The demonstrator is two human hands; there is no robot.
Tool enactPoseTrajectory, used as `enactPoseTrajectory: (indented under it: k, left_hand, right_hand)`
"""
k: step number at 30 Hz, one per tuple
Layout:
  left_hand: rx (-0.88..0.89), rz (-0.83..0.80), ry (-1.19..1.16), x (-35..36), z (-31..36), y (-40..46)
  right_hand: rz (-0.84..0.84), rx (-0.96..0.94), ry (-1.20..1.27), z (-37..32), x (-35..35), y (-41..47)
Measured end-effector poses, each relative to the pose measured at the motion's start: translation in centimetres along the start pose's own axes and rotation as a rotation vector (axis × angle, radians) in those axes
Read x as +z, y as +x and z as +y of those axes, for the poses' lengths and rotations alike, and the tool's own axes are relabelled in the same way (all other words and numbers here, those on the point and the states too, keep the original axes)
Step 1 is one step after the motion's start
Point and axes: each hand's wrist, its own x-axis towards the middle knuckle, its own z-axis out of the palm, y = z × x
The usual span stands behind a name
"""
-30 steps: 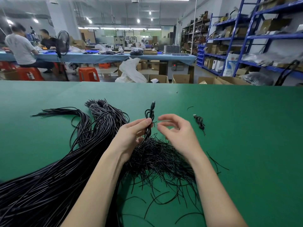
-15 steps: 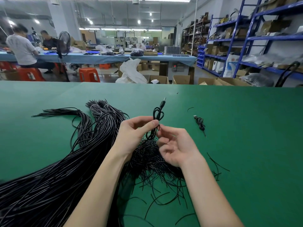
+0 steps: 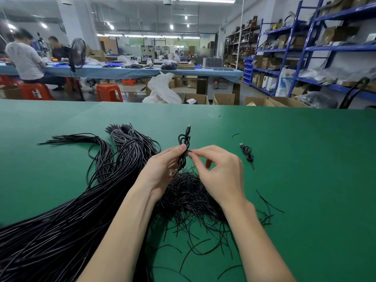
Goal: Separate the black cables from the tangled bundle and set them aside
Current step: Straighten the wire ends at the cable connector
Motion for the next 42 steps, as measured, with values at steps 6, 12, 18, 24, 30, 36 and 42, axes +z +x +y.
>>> enactPoseTrajectory:
  k: [6, 12, 18, 24, 30, 36, 42]
  left_hand:
    - [0.137, 0.024, 0.066, 0.0, 0.2, -0.1]
    - [0.091, 0.028, 0.04, -0.1, 0.5, -0.2]
    - [-0.015, -0.008, 0.018, 0.2, 0.3, -0.2]
    - [-0.009, -0.002, -0.011, -0.1, 0.2, -0.3]
    - [0.195, 0.011, -0.08, 0.0, 0.0, -0.1]
    - [0.202, 0.071, -0.115, 0.0, -0.1, -0.1]
    - [0.104, 0.053, -0.165, 0.2, -0.3, 0.1]
  right_hand:
    - [-0.221, 1.174, 1.135, -1.5, 0.4, 1.2]
    - [-0.301, 0.95, 0.948, -1.1, -0.7, 1.1]
    - [-0.136, 0.112, 0.198, 0.9, -1.4, 0.7]
    - [0.014, -0.029, 0.173, 0.3, -0.1, 0.4]
    - [-0.235, 1.334, 1.477, -2.0, 0.2, 1.0]
    - [0.006, 0.624, 0.599, -2.0, 0.9, 1.0]
    - [0.052, 0.064, 0.227, -0.5, 1.1, 0.2]
